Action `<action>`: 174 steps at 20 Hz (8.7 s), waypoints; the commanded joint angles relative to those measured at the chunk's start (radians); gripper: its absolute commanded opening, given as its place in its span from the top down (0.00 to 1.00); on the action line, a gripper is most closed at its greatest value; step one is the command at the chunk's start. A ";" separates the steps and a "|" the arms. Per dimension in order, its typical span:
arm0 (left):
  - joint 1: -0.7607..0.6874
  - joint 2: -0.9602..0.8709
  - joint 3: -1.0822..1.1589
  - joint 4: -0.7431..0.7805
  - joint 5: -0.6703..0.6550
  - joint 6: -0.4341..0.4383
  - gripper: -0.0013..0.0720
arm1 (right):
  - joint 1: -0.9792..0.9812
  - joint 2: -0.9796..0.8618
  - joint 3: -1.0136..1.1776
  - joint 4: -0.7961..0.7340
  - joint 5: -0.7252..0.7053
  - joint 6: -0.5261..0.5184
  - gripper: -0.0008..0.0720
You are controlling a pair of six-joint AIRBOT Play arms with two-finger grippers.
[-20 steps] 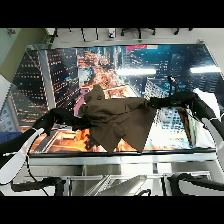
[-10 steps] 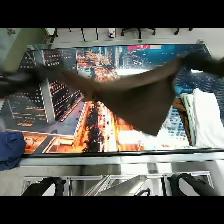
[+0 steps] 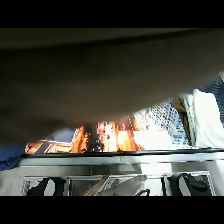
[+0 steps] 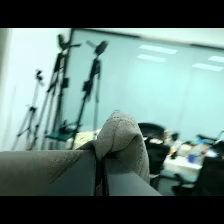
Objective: Fold the shirts.
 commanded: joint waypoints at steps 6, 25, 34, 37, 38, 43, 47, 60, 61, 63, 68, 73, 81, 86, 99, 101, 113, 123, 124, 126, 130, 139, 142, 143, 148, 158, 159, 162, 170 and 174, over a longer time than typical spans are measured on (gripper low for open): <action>-0.282 -0.208 -0.427 -0.047 0.099 0.077 0.95 | 0.011 -0.285 -0.166 0.202 -0.299 -0.030 0.95; -0.417 -1.347 -0.077 0.192 -0.168 0.031 0.95 | 0.128 -1.458 0.105 0.182 -0.041 0.133 0.95; -0.396 -1.077 -0.358 0.374 -0.080 0.029 0.95 | 0.157 -1.324 0.062 -0.132 -0.193 0.254 0.95; -0.406 -1.033 -0.475 0.382 -0.055 0.029 0.95 | 0.195 -1.258 -0.102 -0.272 -0.126 0.327 0.95; -0.406 -1.032 -0.513 0.393 -0.030 0.028 0.95 | 0.208 -1.242 -0.167 -0.279 -0.087 0.348 0.95; -0.406 -1.032 -0.653 0.399 -0.064 0.028 0.95 | 0.265 -1.231 -0.354 -0.262 0.048 0.433 0.95; -0.406 -1.035 -0.651 0.389 -0.132 0.028 0.95 | 0.267 -1.231 -0.356 -0.209 0.087 0.431 0.95; -0.351 -1.021 -0.229 0.331 0.398 0.024 0.03 | 0.013 -0.989 -0.289 -0.186 -0.429 0.299 0.42; -0.339 -1.006 -0.237 0.334 0.460 0.011 0.04 | -0.020 -0.978 -0.340 -0.178 -0.440 0.282 0.44; -0.329 -0.930 -0.366 0.351 0.531 0.008 0.04 | -0.064 -0.961 -0.473 -0.173 -0.444 0.219 0.44; -0.331 -0.654 -0.980 0.347 0.380 0.008 0.03 | -0.088 -0.977 -0.726 -0.133 -0.404 0.061 0.44; -0.331 -0.490 -1.432 0.337 0.260 0.008 0.04 | -0.086 -1.053 -0.742 0.040 -0.418 -0.050 0.45; -0.333 -0.382 -1.728 0.174 0.020 0.029 0.04 | -0.041 -1.120 -0.742 0.077 -0.505 -0.103 0.48; -0.354 -0.480 -1.691 0.100 -0.080 0.084 0.41 | -0.013 -1.120 -0.742 0.079 -0.511 -0.114 0.65; -0.435 -0.364 -1.350 0.443 0.156 -0.057 0.95 | -0.113 -0.960 -0.782 -0.129 -0.536 0.053 0.95; -0.434 -0.309 -1.350 0.498 0.213 -0.061 0.95 | -0.113 -0.923 -0.823 -0.145 -0.525 0.065 0.95; -0.435 -0.519 -0.975 0.499 0.085 -0.059 0.95 | 0.010 -0.843 -0.690 0.086 -0.219 0.046 0.95; -0.469 -1.049 -0.587 0.443 -0.063 -0.033 0.95 | 0.123 -1.091 -0.565 0.098 -0.006 0.053 0.94; -0.472 -1.088 -0.554 0.441 -0.055 -0.033 0.95 | 0.123 -1.091 -0.565 0.098 -0.007 0.053 0.89; -0.483 -1.146 -0.496 0.431 -0.035 -0.033 0.72 | 0.119 -1.091 -0.550 0.096 -0.033 0.053 0.44; -0.485 -1.182 -0.378 0.281 -0.021 -0.033 0.03 | 0.043 -1.111 -0.426 0.082 -0.166 0.085 0.15; -0.448 -1.085 -0.192 0.264 0.203 -0.034 0.03 | -0.005 -1.329 -0.293 0.087 -0.422 0.103 0.15; -0.420 -0.993 -0.281 0.253 0.160 -0.034 0.03 | 0.024 -1.355 -0.293 0.101 -0.428 0.095 0.30; -0.416 -0.971 -0.296 0.238 0.157 -0.034 0.04 | 0.040 -1.360 -0.293 0.113 -0.426 0.084 0.38; -0.485 -0.933 -0.330 0.207 0.123 -0.032 0.95 | 0.097 -1.359 -0.268 0.150 -0.441 0.023 0.95; -0.954 -1.246 -0.329 0.211 -0.086 -0.022 0.95 | 0.085 -1.040 -0.111 0.154 -0.656 0.050 0.95; -0.996 -1.289 -0.329 0.205 -0.122 -0.022 0.95 | 0.085 -1.010 -0.097 0.171 -0.673 0.050 0.95; -1.083 -1.390 -0.286 0.204 -0.164 -0.024 0.95 | 0.085 -0.940 -0.061 0.188 -0.695 0.060 0.95; -0.995 -1.288 -0.172 0.100 0.014 -0.030 0.95 | 0.085 -0.930 -0.040 0.188 -0.746 0.115 0.95; -0.770 -0.970 -0.172 0.103 0.267 0.031 0.95 | 0.174 -0.930 -0.040 0.267 -0.673 0.160 0.95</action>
